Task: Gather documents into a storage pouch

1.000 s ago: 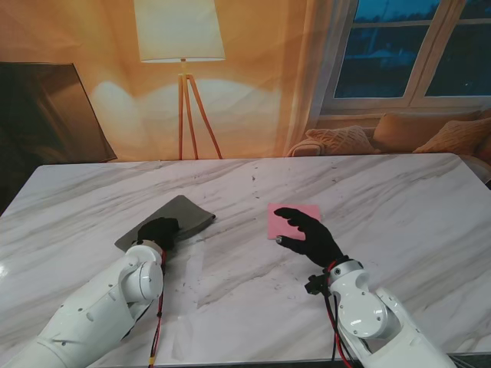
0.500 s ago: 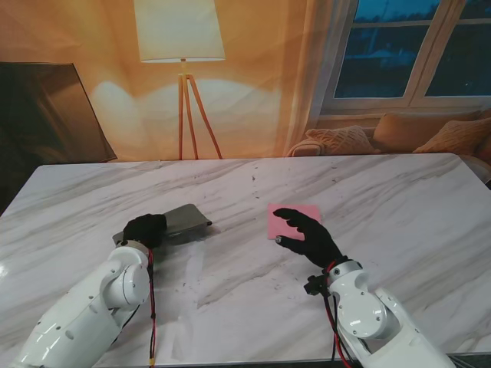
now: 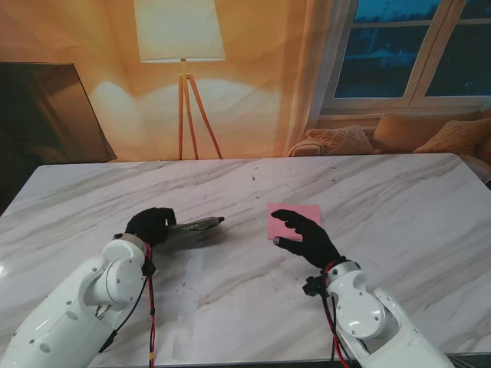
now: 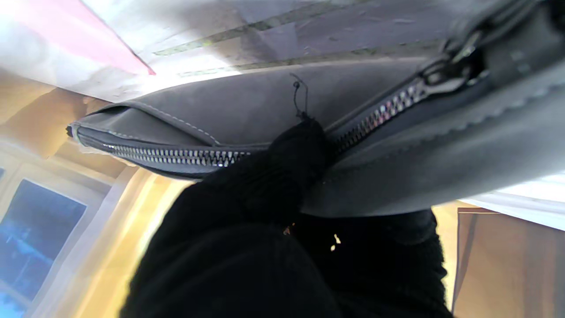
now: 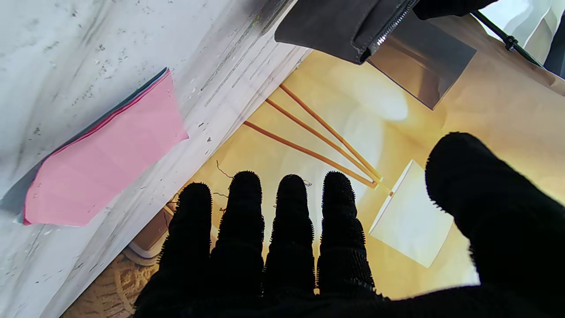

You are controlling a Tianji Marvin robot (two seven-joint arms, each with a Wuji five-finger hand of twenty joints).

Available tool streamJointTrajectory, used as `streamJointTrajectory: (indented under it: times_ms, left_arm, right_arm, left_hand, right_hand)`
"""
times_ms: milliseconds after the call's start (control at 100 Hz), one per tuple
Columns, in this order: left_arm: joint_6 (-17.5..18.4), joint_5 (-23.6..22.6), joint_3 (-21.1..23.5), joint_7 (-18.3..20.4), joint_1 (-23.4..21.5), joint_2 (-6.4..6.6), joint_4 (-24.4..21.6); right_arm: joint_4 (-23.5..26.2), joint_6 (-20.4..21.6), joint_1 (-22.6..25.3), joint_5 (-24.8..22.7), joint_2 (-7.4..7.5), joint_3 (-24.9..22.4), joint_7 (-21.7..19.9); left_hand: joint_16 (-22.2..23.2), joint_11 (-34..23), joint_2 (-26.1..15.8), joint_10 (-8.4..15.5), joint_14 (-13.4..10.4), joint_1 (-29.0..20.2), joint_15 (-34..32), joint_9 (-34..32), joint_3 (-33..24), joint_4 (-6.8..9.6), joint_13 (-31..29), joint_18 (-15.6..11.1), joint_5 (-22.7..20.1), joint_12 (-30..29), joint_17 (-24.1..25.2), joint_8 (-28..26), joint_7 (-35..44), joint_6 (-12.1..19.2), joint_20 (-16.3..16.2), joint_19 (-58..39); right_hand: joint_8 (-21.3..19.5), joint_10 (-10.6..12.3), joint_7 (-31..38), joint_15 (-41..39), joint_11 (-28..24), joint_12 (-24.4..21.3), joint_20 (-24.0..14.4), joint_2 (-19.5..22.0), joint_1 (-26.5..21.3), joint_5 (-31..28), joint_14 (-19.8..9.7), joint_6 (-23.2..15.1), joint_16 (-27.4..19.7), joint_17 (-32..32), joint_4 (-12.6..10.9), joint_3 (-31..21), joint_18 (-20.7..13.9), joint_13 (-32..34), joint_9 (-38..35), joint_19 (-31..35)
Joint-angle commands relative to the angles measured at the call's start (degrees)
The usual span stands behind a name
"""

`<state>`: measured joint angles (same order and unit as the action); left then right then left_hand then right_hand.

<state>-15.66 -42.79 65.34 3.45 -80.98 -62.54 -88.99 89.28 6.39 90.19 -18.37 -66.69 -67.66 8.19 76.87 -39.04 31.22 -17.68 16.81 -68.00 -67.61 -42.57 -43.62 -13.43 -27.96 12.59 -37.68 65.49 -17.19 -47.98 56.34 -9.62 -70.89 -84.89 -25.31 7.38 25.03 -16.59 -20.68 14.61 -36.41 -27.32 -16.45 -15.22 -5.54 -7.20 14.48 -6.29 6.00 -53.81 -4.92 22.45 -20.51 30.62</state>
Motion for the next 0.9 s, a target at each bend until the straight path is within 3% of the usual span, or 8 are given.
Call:
streamJointTrajectory:
  times_ms: [0, 360, 450, 670, 890]
  left_arm:
    - [0.59, 0.33, 0.25, 1.97, -0.29, 0.1, -2.25]
    - [1.83, 4.2, 0.46, 6.7, -1.26, 0.61, -7.65]
    - [1.68, 5.35, -0.07, 7.12, -1.38, 0.58, -8.48]
    - [1.19, 8.54, -2.0, 9.06, -0.87, 0.7, -9.43]
    - [1.24, 11.75, -3.78, 10.67, 0.25, 0.76, -9.64]
  right_arm:
    - [0.25, -0.56, 0.14, 0.06, -0.04, 0.1, -0.83]
    - [-0.11, -0.16, -0.09, -0.63, -0.07, 0.35, -0.32]
    - [-0.12, -0.22, -0.13, -1.19, 0.01, 0.44, -0.34]
    - [0.02, -0.46, -0.12, -3.19, 0.22, 0.76, -0.19]
    - [-0.61, -0.43, -0.6, -6.32, 0.24, 1.41, 1.44]
  left_hand:
    - [1.18, -2.34, -5.64, -1.47, 1.67, -5.25, -4.01, -4.29, -0.68, 1.62, -3.65, -2.26, -7.7, 2.65, 1.65, -5.64, 8.86, 0.35, -3.04, 0.13]
    - [1.04, -2.04, -5.5, -1.12, 1.75, -4.33, -4.1, -4.69, -0.93, 1.55, -3.69, -2.46, -7.43, 2.94, 1.73, -5.72, 8.37, 0.77, -3.45, 0.22]
    - [1.06, -2.01, -5.3, -1.03, 1.91, -4.15, -4.2, -4.94, -1.15, 1.57, -3.78, -2.54, -7.44, 2.99, 1.71, -5.69, 8.27, 0.85, -3.66, 0.04]
    - [1.08, -1.97, -4.47, -1.13, 2.2, -3.38, -4.74, -5.8, -2.52, 1.45, -4.51, -2.49, -7.6, 3.35, 0.94, -5.58, 8.21, 0.88, -4.19, -0.52]
    - [1.01, -2.19, -3.42, -1.47, 2.58, -2.35, -5.56, -6.79, -4.74, 1.01, -5.38, -2.23, -8.0, 3.7, 0.07, -5.6, 8.25, 0.67, -4.67, -1.13]
  right_hand:
    - [-0.3, 0.63, 0.01, 0.78, 0.23, 0.37, -0.77, 0.61, 1.25, 0.49, -0.95, -0.64, 0.41, -0.23, -0.66, 1.02, -1.15, -0.93, 1.31, 0.4]
    - [-0.44, -0.23, 0.47, 0.17, -0.91, 0.82, 0.59, -1.1, -0.09, 0.61, -1.39, 0.02, 0.42, 0.3, -0.43, -0.18, -4.04, -0.91, 1.16, -1.27]
    - [-1.67, -1.13, 3.05, -0.82, -4.3, 4.06, 1.02, -2.81, -1.0, -1.31, -1.35, 0.65, 0.54, -0.19, 0.16, -2.54, -3.61, -0.27, 0.1, -0.6]
    - [-3.69, -1.59, 5.92, -2.03, -5.26, 7.28, 0.24, -6.17, -3.09, -4.66, -1.13, 0.2, 1.33, -0.04, 0.86, -6.21, -1.38, 1.45, -4.01, 1.62]
    - [-4.05, -2.88, 5.33, -5.27, -6.65, 8.16, -2.3, -16.39, -6.84, -2.96, -0.92, 1.81, 3.65, -1.82, 3.19, -12.74, -0.8, 3.88, -3.0, 6.7]
